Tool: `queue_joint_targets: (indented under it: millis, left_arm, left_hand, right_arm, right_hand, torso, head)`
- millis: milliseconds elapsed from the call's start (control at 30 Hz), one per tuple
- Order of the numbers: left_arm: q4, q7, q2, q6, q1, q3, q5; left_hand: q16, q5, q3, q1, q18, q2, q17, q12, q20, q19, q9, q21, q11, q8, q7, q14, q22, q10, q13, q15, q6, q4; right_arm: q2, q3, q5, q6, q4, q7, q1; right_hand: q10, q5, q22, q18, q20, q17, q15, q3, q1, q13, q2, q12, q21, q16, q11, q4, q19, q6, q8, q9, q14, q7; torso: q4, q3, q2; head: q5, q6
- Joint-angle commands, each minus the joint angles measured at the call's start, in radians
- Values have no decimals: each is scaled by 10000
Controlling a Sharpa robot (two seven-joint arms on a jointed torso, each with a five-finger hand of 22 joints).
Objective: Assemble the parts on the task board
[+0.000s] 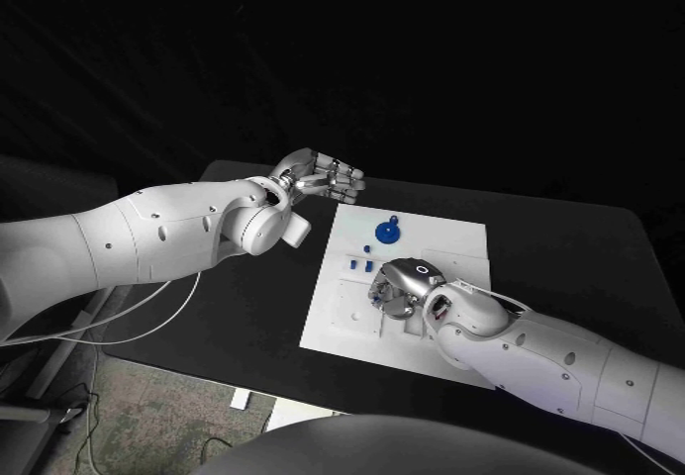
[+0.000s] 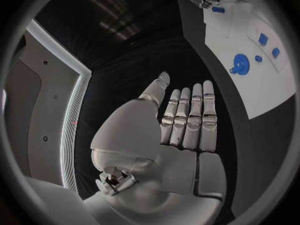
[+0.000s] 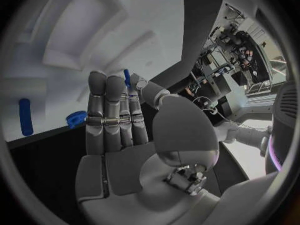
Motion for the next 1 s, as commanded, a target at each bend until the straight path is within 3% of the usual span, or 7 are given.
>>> queue_joint_targets:
  millis: [33,767,1000]
  left_arm:
    - [17,63,29,168,14,10,51]
    - [20,47,50,195,14,10,51]
    - [30,25,50,209,15,10,51]
  left_hand:
    - [-32,47,-16,-9,96,110,-12,26,-3,47,1,53,65,18,4,-3,-9,4,-12,39,-36,51]
    - [-30,54,-24,-4,96,106,-11,31,1,52,1,56,66,18,8,-12,-63,2,-11,41,-59,68]
    - [-32,53,-29,0,96,104,-11,28,2,60,1,60,68,19,14,-17,-114,-7,-12,42,-72,81]
  right_arm:
    - [49,-4,-186,116,-49,-146,-12]
    - [268,-3,-233,41,-359,-254,-27]
    - [303,-4,-224,585,-350,-174,-28]
  right_hand:
    - [157,17,183,236,-38,16,-6,68,-12,26,37,39,20,-14,-100,-8,-27,3,35,11,44,9]
    - [163,9,181,239,-40,14,-10,91,-17,26,34,39,40,-12,-101,-8,-23,4,35,16,53,7]
    - [152,32,175,228,-37,3,-7,68,-29,25,35,39,47,-24,-99,-12,-38,-2,34,22,47,9]
  torso:
    - [0,7,-1]
    - [-3,2,-9]
    - [-2,-5,-9]
  head:
    - [-5,-12]
    - [47,-35]
    - [59,-53]
